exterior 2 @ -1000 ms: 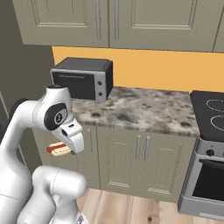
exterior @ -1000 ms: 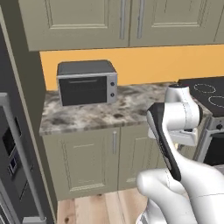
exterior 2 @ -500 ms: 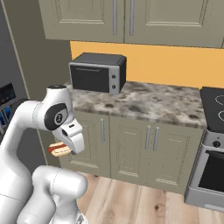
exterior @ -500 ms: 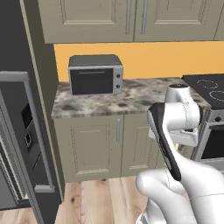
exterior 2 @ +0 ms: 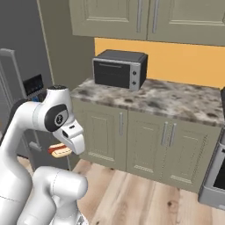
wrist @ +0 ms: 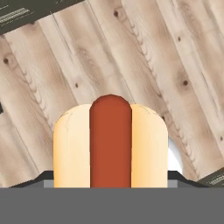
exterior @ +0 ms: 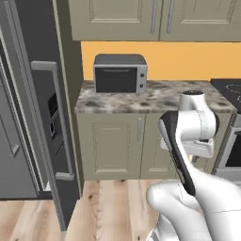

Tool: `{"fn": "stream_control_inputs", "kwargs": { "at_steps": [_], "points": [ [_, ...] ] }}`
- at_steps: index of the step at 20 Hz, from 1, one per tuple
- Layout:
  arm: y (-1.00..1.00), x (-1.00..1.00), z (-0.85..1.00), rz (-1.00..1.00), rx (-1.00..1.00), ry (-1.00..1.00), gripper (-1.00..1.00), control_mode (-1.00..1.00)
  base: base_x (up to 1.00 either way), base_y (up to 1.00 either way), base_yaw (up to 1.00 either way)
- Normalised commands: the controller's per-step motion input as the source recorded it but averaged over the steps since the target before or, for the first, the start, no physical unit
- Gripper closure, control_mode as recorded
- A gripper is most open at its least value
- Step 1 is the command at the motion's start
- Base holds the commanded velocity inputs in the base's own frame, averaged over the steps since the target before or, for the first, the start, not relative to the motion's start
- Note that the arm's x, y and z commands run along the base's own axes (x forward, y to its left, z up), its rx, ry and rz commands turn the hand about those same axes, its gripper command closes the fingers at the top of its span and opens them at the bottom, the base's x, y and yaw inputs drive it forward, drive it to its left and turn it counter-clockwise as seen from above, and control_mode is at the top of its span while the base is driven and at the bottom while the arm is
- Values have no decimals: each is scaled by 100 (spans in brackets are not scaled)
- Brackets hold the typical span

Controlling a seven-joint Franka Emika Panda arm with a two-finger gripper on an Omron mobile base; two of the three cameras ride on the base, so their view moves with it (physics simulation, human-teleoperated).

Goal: Store the hot dog in the freezer for long-term storage. Close the freezer door after placing the cooked food.

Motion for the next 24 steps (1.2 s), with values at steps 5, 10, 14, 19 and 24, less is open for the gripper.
{"fn": "stream_control_inputs", "kwargs": {
  "at_steps": [5, 10, 14, 19, 24],
  "points": [
    [0, 0, 0, 0, 0, 0, 100, 100, -9, 59, 9],
    [0, 0, 0, 0, 0, 0, 100, 100, -2, 78, -3],
    [0, 0, 0, 0, 0, 0, 100, 100, -13, 78, -12],
    [0, 0, 0, 0, 0, 0, 100, 100, -37, 77, -17],
    [0, 0, 0, 0, 0, 0, 100, 100, -38, 74, -15]
  ]
}}
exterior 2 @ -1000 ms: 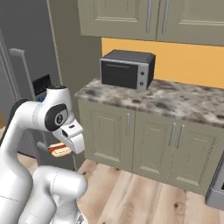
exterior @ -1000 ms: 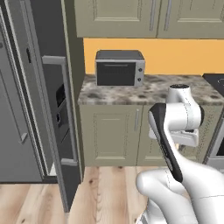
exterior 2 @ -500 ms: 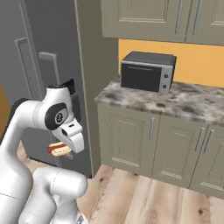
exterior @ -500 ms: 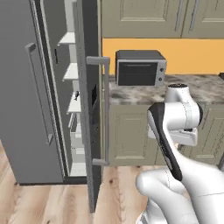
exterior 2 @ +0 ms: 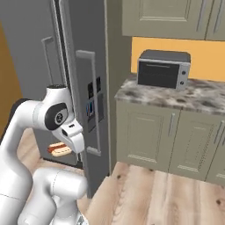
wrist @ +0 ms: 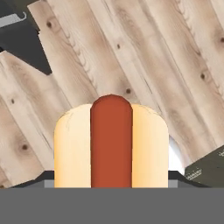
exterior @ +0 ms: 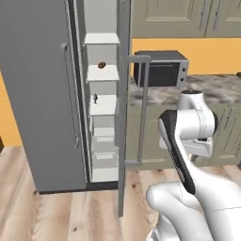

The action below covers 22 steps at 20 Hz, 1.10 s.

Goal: Store the hot dog in the freezer for long-term storage. Close the freezer door after placing the cooked food.

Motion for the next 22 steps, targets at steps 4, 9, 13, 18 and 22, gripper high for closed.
{"fn": "stream_control_inputs", "kwargs": {
  "at_steps": [4, 9, 13, 18, 22],
  "points": [
    [0, 0, 0, 0, 0, 0, 100, 100, 0, 97, -5],
    [0, 0, 0, 0, 0, 0, 100, 100, 0, 95, -10],
    [0, 0, 0, 0, 0, 0, 100, 100, 5, 63, -32],
    [0, 0, 0, 0, 0, 0, 100, 100, 27, 51, -44],
    [0, 0, 0, 0, 0, 0, 100, 100, 23, 64, -44]
  ]
}}
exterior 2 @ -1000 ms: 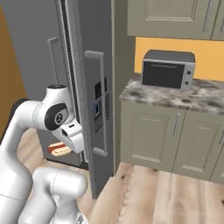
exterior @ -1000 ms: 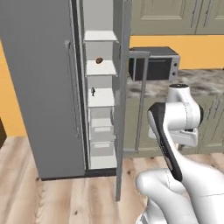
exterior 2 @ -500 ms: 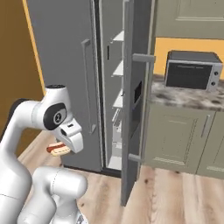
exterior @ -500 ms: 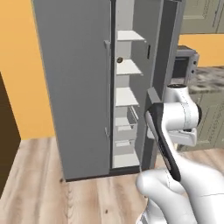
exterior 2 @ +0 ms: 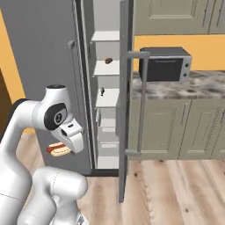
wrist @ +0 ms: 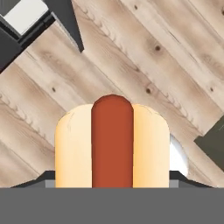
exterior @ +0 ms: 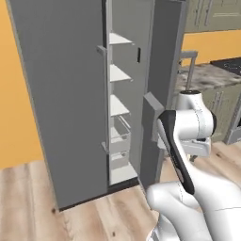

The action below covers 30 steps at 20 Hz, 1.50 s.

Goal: Store the hot dog in the freezer for long-term storage. Close the freezer door after placing the cooked food.

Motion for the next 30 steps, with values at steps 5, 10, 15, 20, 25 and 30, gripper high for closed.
{"fn": "stream_control_inputs", "kwargs": {
  "at_steps": [5, 10, 15, 20, 25, 30],
  "points": [
    [0, 0, 0, 0, 0, 0, 100, 100, 21, 62, -43],
    [0, 0, 0, 0, 0, 0, 100, 100, 38, 46, -37],
    [0, 0, 0, 0, 0, 0, 100, 100, 45, 54, -27],
    [0, 0, 0, 0, 0, 0, 100, 100, 21, 75, -22],
    [0, 0, 0, 0, 0, 0, 100, 100, 33, 47, -22],
    [0, 0, 0, 0, 0, 0, 100, 100, 64, 23, -8]
  ]
}}
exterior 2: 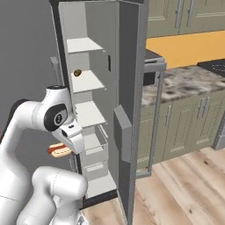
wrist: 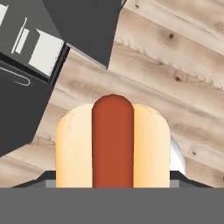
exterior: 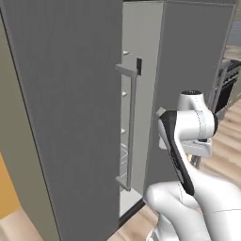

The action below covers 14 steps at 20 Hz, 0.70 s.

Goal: Store the hot dog in the freezer for long-term storage. Close the freezer door after placing the cooked food.

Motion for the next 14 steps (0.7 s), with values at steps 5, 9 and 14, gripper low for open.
{"fn": "stream_control_inputs", "kwargs": {
  "at_steps": [5, 9, 14],
  "points": [
    [0, 0, 0, 0, 0, 0, 100, 100, 53, 10, 0],
    [0, 0, 0, 0, 0, 0, 100, 100, 46, -11, 0],
    [0, 0, 0, 0, 0, 0, 100, 100, 35, -10, 3]
  ]
}}
